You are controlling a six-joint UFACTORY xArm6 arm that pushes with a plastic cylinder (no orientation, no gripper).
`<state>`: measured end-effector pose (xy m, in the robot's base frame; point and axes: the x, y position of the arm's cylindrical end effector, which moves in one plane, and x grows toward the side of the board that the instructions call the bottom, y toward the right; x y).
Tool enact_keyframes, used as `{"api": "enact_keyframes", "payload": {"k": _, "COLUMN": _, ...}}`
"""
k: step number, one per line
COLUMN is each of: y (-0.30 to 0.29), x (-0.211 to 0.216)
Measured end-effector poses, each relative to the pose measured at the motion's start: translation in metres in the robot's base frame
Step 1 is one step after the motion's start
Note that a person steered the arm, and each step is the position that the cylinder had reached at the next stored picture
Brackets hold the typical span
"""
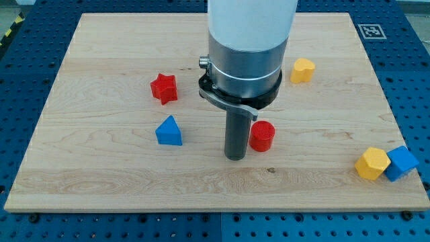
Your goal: Slide the red circle towards right side
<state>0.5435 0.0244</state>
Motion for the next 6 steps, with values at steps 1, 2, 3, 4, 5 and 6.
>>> {"api": "enact_keyframes", "payload": {"k": 1, "y": -0.001, "x": -0.007}}
{"api": "enact_keyframes", "payload": {"k": 2, "y": -0.003, "x": -0.021}}
{"api": "enact_keyframes", "payload": {"k": 3, "y": -0.003, "x": -0.021}}
{"api": "enact_keyframes", "payload": {"k": 4, "y": 0.035, "x": -0.021}}
{"api": "enact_keyframes", "payload": {"k": 5, "y": 0.087, "x": -0.021}}
{"api": "enact_keyframes", "payload": {"k": 6, "y": 0.130, "x": -0.021}}
